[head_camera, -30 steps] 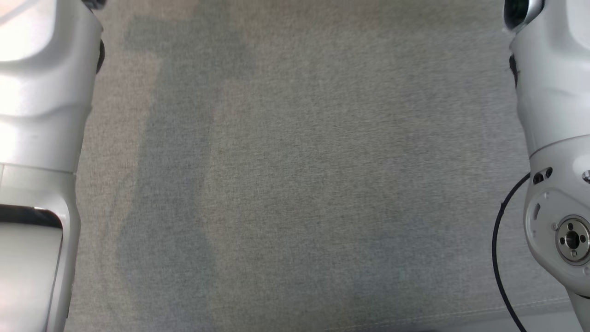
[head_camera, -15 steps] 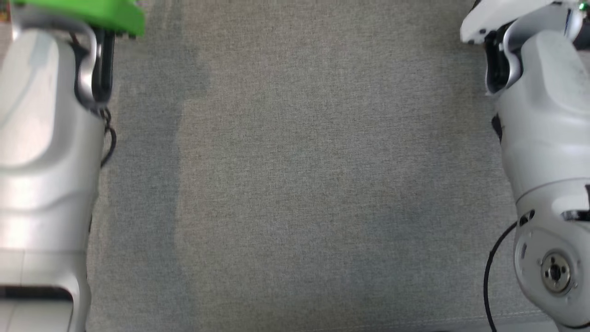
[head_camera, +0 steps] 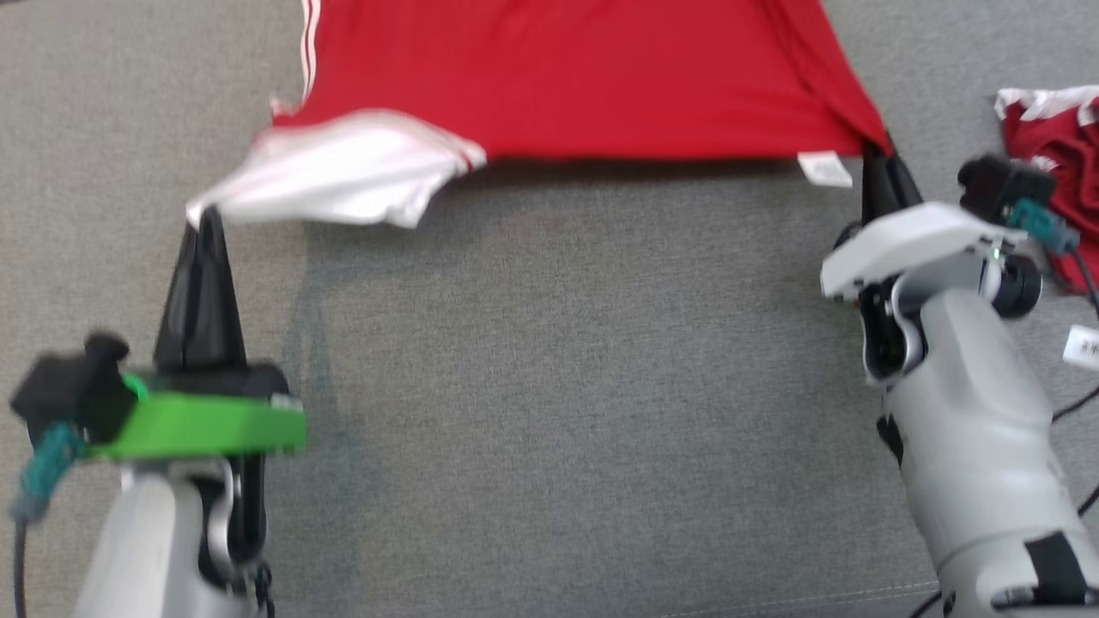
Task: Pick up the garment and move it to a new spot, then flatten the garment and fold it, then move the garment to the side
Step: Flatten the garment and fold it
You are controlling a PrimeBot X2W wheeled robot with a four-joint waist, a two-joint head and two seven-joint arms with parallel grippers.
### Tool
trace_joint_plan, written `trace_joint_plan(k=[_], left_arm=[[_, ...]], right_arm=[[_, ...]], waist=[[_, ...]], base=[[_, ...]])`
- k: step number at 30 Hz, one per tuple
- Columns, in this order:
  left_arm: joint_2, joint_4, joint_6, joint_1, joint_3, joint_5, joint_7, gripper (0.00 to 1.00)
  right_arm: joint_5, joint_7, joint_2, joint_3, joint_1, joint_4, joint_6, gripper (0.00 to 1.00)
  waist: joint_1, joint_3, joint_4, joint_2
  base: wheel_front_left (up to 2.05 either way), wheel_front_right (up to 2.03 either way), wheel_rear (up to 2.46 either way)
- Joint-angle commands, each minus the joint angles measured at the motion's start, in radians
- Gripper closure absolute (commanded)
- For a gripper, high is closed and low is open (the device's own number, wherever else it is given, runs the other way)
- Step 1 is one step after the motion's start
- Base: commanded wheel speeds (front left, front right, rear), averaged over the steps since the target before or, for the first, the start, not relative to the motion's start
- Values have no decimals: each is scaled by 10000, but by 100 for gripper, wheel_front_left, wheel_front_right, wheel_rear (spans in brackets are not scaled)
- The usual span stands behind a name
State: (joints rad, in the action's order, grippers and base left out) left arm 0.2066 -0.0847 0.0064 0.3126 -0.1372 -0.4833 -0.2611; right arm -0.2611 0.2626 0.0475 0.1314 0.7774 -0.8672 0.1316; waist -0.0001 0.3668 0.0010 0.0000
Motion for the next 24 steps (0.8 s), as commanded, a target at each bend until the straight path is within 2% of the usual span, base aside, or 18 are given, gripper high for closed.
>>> trace_joint_plan(k=[1, 13, 17, 24], left_arm=[[-31, 340, 158, -815, 140, -33, -53, 100], [-584, 2375, 776, -5353, 160, 96, -53, 100], [-635, 2911, 946, -6354, 89, 76, -12, 100], [-796, 3443, 1211, -7455, -76, 54, 1, 100]], right_arm=[[-198, 28, 49, -125, -608, 293, -20, 100], [-1319, 29, 54, -561, -5007, 3418, -20, 100], [-1513, 28, 58, -560, -6445, 4312, -20, 100], [-1893, -137, 55, -581, -8007, 5486, -20, 100]], waist=[[1, -875, -245, 0], [1, -2456, -151, 0], [1, -2704, -76, 0], [1, -3026, -225, 0]], base=[[0, 0, 0], [0, 0, 0], [0, 0, 0], [0, 0, 0]])
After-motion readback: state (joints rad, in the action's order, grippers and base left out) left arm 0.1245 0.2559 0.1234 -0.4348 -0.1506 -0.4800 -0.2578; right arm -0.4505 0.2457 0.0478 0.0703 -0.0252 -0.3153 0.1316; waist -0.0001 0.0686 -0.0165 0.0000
